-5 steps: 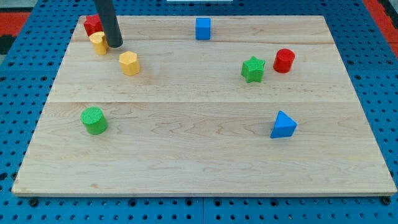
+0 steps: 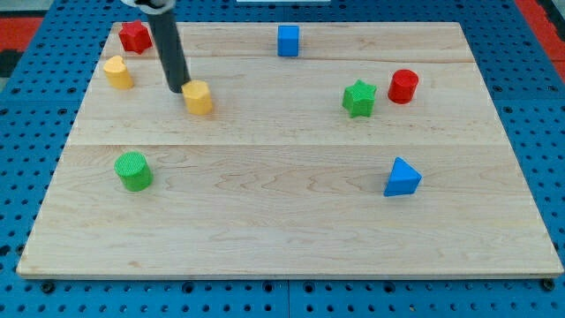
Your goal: Place the yellow hexagon diagonally to the red circle
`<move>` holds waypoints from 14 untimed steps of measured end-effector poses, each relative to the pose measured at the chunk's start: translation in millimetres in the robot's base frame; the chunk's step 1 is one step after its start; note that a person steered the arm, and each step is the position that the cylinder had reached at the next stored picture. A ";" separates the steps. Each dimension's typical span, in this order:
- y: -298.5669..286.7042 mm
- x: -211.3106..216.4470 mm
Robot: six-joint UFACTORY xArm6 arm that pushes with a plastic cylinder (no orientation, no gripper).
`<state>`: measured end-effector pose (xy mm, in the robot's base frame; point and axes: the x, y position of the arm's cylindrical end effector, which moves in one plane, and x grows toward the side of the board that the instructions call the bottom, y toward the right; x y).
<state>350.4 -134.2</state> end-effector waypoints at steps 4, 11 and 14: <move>77.5 76.6; 176.2 74.2; 205.8 43.5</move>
<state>393.9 71.6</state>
